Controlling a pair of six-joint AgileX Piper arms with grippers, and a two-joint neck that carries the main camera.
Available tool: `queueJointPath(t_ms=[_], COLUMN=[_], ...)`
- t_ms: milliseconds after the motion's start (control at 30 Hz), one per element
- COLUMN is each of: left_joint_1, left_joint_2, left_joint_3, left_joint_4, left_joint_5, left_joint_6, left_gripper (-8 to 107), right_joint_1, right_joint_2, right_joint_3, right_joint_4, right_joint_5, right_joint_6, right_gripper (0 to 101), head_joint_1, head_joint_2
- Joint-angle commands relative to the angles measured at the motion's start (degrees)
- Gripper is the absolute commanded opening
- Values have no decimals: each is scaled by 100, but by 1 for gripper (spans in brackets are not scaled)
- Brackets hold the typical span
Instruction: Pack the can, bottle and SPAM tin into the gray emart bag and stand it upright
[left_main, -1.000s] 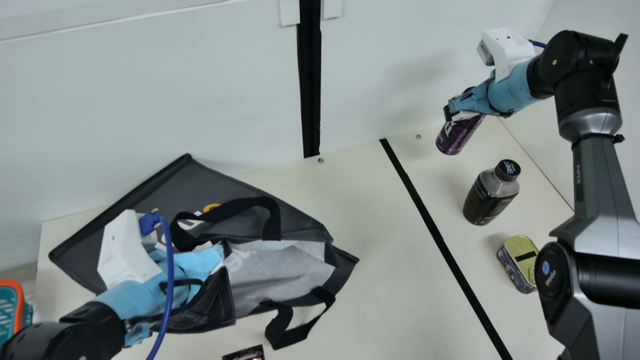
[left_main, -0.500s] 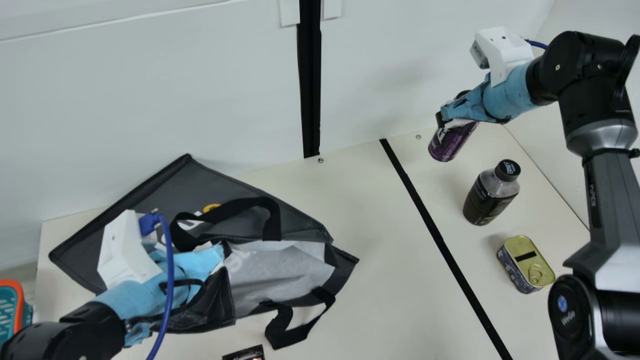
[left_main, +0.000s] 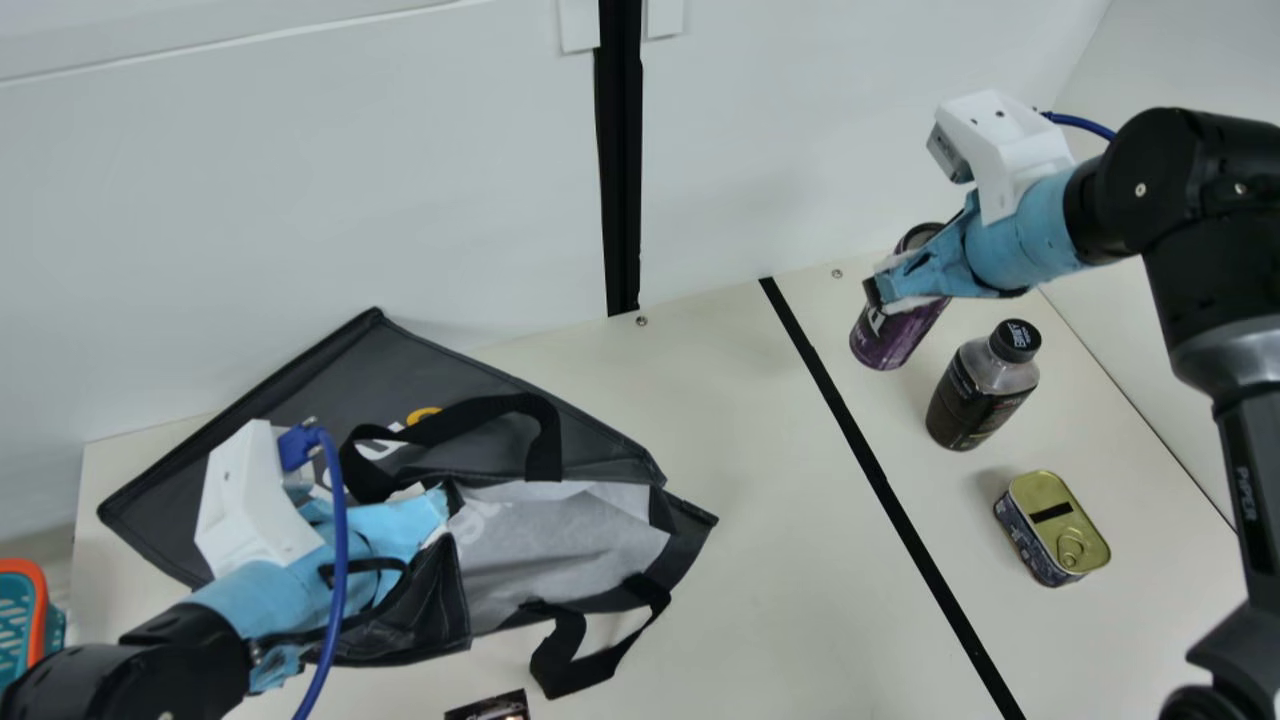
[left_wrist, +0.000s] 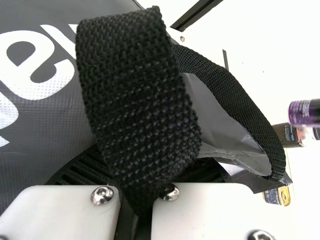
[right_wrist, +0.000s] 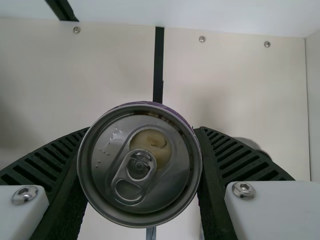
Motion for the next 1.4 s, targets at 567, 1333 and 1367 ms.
queueJointPath(t_ms=[567,1333,1367], left_joint_1=[0,0,0], left_joint_2=[0,0,0], left_joint_3=[0,0,0], left_joint_4=[0,0,0], left_joint_5=[0,0,0], left_joint_6=[0,0,0], left_gripper=[-8,-8,-8], right_joint_1=[555,1810,1866], right_joint_2=[-1497,-2291,-2307], right_joint_3=[1753,2869,2895], right_joint_4=[-58,-318,-325], right_joint_5=[0,0,0], right_joint_6=[-36,469,494], right_gripper=[0,0,0], head_joint_1=[-130,-130,-130], head_joint_2=[-14,-14,-14])
